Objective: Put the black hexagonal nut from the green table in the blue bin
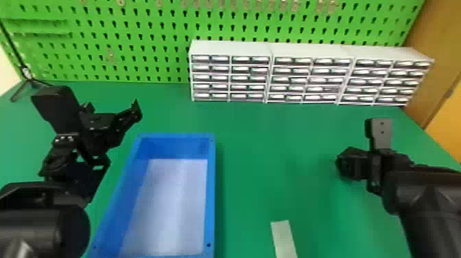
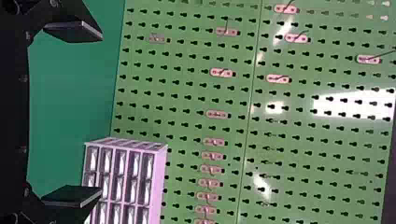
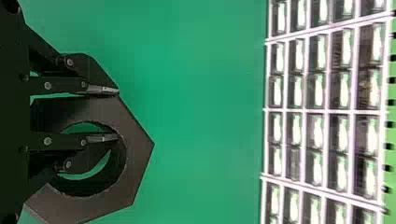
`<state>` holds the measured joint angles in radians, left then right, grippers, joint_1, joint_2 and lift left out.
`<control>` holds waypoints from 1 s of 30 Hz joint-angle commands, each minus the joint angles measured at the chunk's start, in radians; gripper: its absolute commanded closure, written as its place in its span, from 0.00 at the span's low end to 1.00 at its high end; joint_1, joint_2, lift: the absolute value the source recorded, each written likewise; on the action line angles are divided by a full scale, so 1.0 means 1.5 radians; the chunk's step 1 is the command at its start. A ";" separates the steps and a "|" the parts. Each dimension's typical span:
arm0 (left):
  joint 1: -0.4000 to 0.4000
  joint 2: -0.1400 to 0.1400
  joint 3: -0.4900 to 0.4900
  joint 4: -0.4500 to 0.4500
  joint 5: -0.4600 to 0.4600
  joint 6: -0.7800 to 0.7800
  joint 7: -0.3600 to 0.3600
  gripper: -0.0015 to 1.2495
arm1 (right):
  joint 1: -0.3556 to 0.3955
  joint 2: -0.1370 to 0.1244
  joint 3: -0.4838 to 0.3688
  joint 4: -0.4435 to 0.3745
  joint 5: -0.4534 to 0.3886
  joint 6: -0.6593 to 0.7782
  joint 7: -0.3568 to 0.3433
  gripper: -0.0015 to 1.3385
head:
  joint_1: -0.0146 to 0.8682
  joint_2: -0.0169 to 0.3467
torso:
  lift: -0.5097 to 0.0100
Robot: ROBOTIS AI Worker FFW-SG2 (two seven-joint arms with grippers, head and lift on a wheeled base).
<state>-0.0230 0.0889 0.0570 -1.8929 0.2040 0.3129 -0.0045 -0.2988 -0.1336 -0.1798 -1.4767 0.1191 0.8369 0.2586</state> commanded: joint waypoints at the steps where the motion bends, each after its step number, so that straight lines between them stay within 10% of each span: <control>1: 0.000 0.000 0.001 0.000 0.000 0.000 0.000 0.10 | 0.013 0.002 -0.009 -0.023 -0.010 -0.052 -0.001 0.76 | 0.80 0.07 | 0.79; 18: 0.000 0.000 0.003 0.000 -0.001 0.000 0.000 0.10 | 0.031 0.003 0.010 -0.100 -0.153 -0.318 -0.002 0.76 | 0.80 0.07 | 0.79; 30: 0.002 0.000 0.005 0.000 -0.001 0.000 0.000 0.10 | 0.020 -0.038 0.151 -0.115 -0.291 -0.388 -0.012 0.76 | 0.80 0.07 | 0.79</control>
<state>-0.0210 0.0889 0.0640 -1.8926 0.2025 0.3129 -0.0045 -0.2605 -0.1724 -0.0238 -1.6470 -0.2690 0.2811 0.2406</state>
